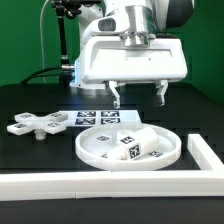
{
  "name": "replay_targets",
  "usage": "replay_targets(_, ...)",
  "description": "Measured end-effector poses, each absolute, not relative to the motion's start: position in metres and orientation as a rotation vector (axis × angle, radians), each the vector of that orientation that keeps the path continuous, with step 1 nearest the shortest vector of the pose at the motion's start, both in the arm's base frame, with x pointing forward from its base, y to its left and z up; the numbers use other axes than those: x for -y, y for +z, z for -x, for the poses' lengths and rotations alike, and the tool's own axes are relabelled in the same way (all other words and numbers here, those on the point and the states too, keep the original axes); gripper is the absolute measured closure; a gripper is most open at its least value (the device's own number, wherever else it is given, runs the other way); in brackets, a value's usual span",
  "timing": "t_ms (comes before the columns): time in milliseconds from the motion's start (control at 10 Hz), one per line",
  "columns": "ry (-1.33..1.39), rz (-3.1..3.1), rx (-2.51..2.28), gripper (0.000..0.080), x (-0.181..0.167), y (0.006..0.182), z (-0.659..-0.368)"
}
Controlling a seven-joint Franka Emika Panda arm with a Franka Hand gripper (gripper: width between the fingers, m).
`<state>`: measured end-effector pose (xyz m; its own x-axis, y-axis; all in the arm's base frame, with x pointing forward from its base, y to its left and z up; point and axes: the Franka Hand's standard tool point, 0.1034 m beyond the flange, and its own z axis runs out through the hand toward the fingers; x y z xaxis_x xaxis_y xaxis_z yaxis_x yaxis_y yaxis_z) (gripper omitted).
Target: Assemble round table
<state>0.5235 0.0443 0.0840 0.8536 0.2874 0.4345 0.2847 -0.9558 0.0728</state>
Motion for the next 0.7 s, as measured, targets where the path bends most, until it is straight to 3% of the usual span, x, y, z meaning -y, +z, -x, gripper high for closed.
replay_targets(200,0.708,-3.017,-0.471,0.0151,-0.044,0.084,-0.524)
replay_targets(700,0.615,-2.962,-0.836,0.0151,-0.055,0.093,-0.563)
